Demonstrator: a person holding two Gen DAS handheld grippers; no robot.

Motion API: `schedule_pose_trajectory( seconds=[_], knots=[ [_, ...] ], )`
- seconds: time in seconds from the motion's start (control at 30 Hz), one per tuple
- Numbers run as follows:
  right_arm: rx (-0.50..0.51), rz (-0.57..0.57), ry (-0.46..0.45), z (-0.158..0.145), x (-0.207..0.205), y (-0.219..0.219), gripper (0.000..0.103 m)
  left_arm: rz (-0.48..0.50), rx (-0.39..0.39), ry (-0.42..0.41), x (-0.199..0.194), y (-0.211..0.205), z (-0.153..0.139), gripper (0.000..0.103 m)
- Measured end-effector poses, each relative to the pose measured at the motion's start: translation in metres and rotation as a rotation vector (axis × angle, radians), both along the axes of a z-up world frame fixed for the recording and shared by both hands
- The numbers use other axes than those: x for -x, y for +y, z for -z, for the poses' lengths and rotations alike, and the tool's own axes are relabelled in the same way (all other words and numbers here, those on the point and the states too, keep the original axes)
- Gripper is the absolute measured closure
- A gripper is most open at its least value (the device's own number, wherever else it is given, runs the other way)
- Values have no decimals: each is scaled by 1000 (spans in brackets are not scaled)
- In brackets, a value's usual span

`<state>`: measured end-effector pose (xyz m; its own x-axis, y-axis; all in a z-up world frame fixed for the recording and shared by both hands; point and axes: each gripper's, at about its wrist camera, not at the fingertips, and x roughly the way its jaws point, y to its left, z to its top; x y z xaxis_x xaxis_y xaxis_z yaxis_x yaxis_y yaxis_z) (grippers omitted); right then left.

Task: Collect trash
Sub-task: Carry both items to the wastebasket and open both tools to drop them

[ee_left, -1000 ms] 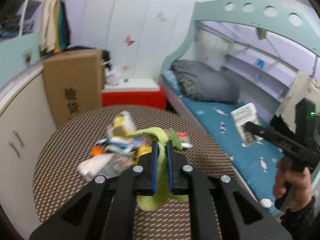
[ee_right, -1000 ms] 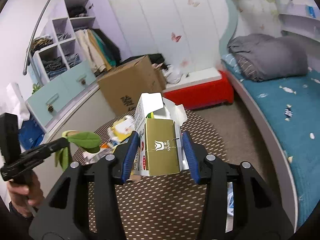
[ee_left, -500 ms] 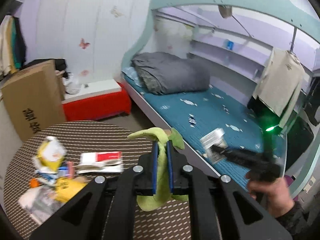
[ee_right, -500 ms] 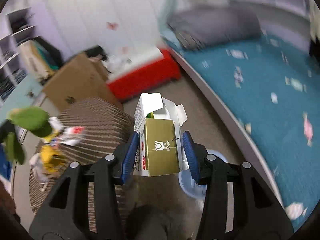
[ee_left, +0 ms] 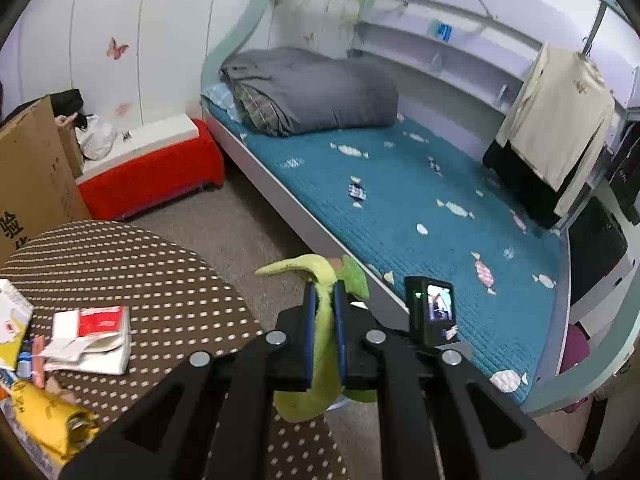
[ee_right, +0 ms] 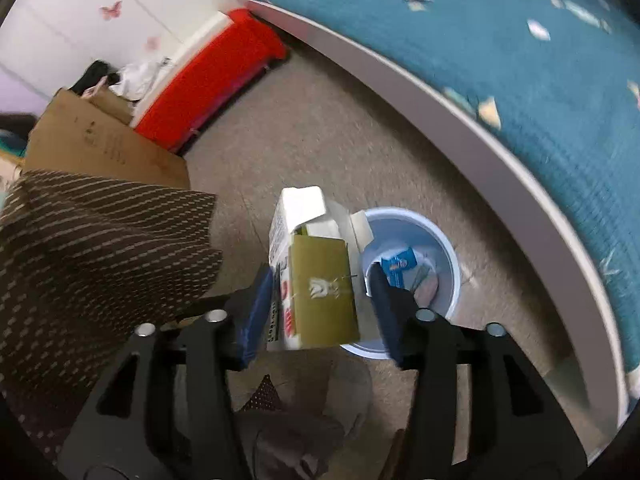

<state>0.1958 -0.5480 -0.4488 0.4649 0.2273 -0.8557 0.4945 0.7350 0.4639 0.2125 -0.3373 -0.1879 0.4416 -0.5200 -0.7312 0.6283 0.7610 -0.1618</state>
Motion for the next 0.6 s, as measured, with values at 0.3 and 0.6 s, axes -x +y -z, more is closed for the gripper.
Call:
schedule_pose_trajectory(
  seconds=[0.3,0.6],
  knots=[
    [-21,176,-90,-22,58,-38,13,52,-53,121,-26,-52,50,94],
    [46,198,-167,-72,86,-52,8,101,-204,321,-50,-105,121,55]
  ],
)
